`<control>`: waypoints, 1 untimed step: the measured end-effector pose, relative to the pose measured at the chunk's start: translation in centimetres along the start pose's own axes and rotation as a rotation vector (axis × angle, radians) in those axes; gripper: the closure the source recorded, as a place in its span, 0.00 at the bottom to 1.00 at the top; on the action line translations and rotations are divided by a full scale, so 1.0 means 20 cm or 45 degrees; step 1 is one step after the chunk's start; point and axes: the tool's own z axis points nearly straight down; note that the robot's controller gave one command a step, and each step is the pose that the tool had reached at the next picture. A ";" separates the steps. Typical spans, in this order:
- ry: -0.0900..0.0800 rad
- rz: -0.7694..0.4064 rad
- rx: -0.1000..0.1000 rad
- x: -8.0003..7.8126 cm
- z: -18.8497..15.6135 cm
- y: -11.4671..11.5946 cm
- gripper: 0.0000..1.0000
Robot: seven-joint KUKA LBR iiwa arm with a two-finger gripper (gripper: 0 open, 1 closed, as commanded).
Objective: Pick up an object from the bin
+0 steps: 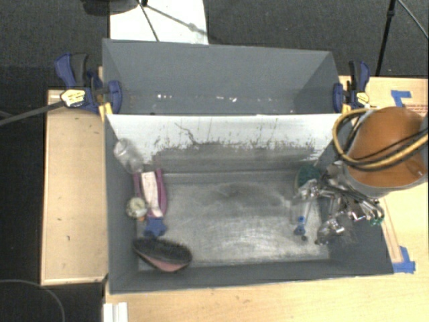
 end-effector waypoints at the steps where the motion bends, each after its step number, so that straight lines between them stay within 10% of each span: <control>1: -0.007 -0.579 0.000 -0.06 0.23 -0.12 0.00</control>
Offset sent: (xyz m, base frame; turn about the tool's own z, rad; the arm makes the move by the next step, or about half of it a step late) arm 0.0171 -0.0185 -0.0469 -0.4564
